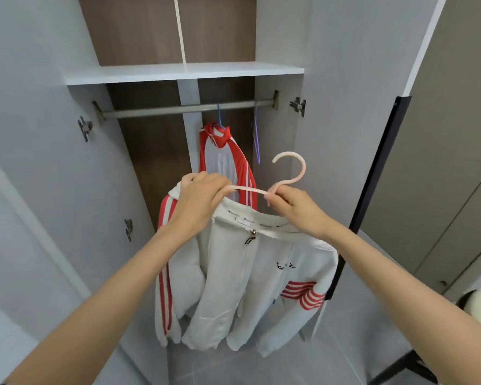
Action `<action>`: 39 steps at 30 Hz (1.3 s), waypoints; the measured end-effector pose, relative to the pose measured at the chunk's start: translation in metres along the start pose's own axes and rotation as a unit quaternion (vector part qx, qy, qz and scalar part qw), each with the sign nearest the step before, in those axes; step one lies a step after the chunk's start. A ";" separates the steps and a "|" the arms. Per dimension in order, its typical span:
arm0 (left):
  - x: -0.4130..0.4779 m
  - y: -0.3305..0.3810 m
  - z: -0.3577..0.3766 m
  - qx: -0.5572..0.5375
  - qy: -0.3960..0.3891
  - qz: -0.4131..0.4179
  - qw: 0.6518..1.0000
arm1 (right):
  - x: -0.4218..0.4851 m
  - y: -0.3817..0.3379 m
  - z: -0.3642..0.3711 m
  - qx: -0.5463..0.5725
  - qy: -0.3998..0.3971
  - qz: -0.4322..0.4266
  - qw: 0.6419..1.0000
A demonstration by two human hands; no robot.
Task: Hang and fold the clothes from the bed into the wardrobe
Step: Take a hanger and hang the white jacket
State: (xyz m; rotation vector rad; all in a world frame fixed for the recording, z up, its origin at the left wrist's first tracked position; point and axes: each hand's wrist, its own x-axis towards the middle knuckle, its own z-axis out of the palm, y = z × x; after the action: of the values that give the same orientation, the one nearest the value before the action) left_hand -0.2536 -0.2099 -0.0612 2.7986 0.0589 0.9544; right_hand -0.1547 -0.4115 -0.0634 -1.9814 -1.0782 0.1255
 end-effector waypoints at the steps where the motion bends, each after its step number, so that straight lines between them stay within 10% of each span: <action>1: 0.005 -0.005 0.003 0.013 0.010 -0.027 1.000 | 0.008 0.003 -0.001 0.014 0.008 0.005 1.000; 6: 0.034 -0.033 0.032 -0.038 0.011 -0.254 0.967 | 0.060 0.018 -0.009 0.070 0.006 0.044 0.997; 13: 0.046 -0.067 0.064 -0.041 -0.019 -0.306 0.951 | 0.117 0.036 -0.026 0.101 -0.034 0.099 0.989; 17: 0.058 -0.029 0.087 0.065 0.109 -0.149 0.981 | 0.141 0.037 -0.029 0.134 -0.108 0.098 0.980; 20: 0.056 -0.014 0.107 0.040 -0.047 -0.021 0.998 | 0.155 0.040 -0.035 0.107 -0.122 0.088 0.983; 34: 0.054 -0.052 0.182 0.043 -0.227 -0.026 0.973 | 0.211 0.047 -0.027 0.124 -0.122 0.135 0.975; 39: 0.072 -0.094 0.181 0.043 -0.044 -0.093 0.994 | 0.242 0.054 -0.008 0.117 -0.096 0.135 0.979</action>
State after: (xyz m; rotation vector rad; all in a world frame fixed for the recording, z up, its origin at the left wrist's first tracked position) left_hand -0.0846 -0.1393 -0.1762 2.8464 0.3507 0.8008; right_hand 0.0345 -0.2543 -0.0278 -1.9171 -0.8624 0.5742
